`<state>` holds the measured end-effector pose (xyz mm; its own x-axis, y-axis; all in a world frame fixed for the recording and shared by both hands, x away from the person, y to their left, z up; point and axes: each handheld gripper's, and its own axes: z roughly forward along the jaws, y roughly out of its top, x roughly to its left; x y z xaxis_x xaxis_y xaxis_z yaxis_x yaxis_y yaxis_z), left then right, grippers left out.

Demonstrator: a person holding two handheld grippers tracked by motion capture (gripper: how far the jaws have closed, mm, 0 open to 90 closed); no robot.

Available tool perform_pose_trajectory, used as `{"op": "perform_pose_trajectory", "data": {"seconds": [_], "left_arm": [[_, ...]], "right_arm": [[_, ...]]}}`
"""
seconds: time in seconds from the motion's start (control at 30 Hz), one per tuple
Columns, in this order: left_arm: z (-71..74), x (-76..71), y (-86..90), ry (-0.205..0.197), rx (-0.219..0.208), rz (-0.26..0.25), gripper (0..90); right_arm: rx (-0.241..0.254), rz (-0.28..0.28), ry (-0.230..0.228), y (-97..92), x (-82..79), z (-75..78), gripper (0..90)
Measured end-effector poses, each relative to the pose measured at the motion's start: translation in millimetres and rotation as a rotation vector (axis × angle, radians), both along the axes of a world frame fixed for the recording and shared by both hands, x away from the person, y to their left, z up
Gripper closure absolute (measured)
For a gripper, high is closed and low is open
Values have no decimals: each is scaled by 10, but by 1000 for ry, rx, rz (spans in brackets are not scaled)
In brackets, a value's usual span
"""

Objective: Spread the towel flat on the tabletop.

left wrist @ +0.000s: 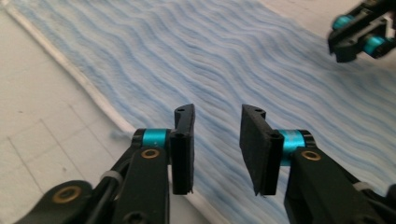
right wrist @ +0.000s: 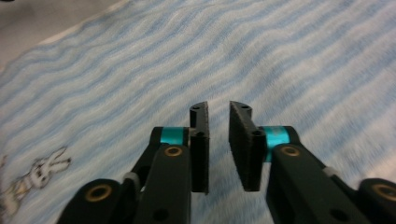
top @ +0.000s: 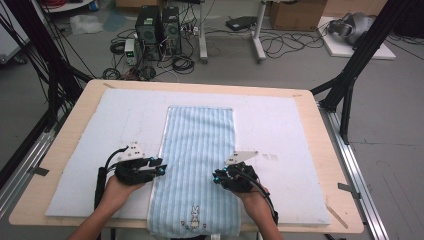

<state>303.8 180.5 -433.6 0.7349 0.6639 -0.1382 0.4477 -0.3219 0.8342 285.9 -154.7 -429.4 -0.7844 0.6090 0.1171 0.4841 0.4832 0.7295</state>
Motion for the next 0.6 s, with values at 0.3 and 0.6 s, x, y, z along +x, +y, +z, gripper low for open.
{"op": "perform_pose_trajectory", "data": {"seconds": [0.3, 0.6], "left_arm": [[-167, 116, -140, 18, 98, 23, 839], [-123, -23, -51, 42, 124, -22, 893]], "right_arm": [[-38, 29, 60, 88, 81, -110, 821], [-52, 115, 99, 65, -99, -78, 820]]}}
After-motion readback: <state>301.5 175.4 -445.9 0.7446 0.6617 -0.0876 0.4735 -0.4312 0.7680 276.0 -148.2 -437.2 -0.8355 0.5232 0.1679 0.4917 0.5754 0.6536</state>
